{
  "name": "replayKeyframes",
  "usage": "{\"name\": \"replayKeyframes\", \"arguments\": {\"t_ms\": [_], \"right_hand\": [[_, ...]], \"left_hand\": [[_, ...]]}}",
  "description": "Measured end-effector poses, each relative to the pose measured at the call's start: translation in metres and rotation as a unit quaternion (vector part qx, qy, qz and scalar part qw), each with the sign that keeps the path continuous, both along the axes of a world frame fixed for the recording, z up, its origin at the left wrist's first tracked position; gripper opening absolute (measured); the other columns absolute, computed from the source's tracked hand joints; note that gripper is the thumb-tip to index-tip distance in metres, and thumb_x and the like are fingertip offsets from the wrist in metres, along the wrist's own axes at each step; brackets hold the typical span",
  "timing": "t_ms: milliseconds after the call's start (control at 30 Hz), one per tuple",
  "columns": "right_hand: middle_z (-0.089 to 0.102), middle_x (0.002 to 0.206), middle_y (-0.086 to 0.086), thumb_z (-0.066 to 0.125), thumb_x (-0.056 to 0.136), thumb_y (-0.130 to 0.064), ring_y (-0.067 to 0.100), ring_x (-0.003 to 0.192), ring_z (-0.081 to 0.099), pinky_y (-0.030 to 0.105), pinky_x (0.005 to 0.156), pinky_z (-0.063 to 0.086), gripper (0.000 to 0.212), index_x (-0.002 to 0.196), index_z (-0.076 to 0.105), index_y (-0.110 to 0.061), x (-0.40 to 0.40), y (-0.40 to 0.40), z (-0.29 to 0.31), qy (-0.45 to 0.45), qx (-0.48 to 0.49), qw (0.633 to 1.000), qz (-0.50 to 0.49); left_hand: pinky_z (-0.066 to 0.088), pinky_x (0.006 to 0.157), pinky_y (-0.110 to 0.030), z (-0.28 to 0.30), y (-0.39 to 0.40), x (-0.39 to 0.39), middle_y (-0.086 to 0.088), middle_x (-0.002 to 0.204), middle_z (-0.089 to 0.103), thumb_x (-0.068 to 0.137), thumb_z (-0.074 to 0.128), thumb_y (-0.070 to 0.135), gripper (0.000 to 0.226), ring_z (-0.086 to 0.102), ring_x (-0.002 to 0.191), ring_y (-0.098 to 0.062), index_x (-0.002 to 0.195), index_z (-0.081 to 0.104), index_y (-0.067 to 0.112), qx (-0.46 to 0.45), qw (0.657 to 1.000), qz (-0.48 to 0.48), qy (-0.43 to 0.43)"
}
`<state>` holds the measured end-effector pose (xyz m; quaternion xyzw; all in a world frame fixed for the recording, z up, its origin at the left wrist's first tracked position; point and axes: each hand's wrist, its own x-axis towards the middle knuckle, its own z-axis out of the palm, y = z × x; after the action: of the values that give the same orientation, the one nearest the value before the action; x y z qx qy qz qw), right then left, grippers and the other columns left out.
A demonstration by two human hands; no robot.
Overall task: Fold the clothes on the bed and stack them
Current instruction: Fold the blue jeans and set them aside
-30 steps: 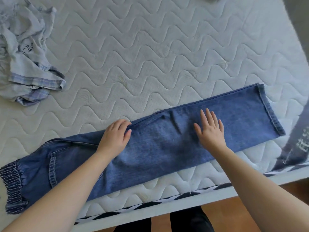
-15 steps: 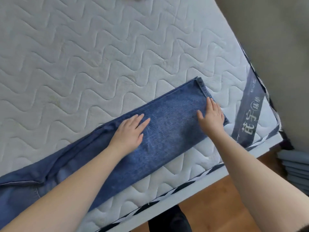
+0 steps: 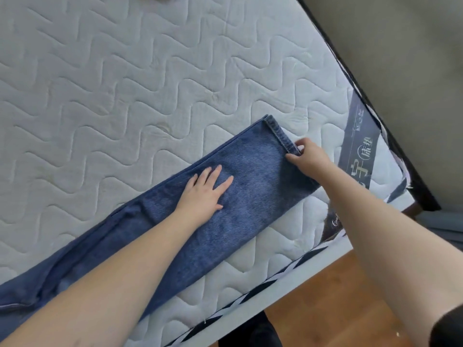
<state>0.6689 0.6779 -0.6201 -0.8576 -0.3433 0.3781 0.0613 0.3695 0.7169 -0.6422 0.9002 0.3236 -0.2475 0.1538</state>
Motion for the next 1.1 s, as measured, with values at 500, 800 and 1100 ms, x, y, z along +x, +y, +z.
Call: {"name": "replayKeyframes", "arguments": {"t_ms": [500,800,1100], "right_hand": [[0.067,0.11,-0.007,0.052,0.092,-0.027,0.017,0.093,0.063,0.034,0.081,0.051,0.065,0.148,0.025,-0.045,-0.167,-0.007,0.108,0.143,0.11,0.971,0.154],[0.067,0.115,-0.001,0.05,0.092,-0.028,0.016,0.091,0.06,0.027,0.07,0.041,0.069,0.153,0.019,-0.039,-0.318,-0.027,0.119,0.18,0.135,0.942,0.249],[0.058,0.129,0.004,0.049,0.092,-0.025,0.018,0.097,0.058,0.029,0.071,0.039,0.075,0.156,0.01,-0.034,-0.429,-0.048,0.096,0.181,0.083,0.921,0.335]], "left_hand": [[0.058,0.073,-0.031,0.075,0.036,-0.044,0.0,0.113,0.069,0.104,0.029,0.047,0.041,0.07,0.092,-0.015,0.116,0.063,0.027,-0.41,0.595,0.551,-0.418],[0.058,0.068,-0.043,0.113,0.02,-0.172,-0.005,0.089,0.074,0.078,0.049,0.076,0.052,0.073,0.083,-0.022,0.086,0.075,0.031,-0.417,0.545,0.59,-0.425],[0.058,0.06,-0.035,0.098,-0.019,-0.296,-0.004,0.085,0.076,0.099,0.018,0.063,0.059,0.074,0.078,-0.023,0.108,0.063,0.026,-0.385,0.506,0.683,-0.361]]}}
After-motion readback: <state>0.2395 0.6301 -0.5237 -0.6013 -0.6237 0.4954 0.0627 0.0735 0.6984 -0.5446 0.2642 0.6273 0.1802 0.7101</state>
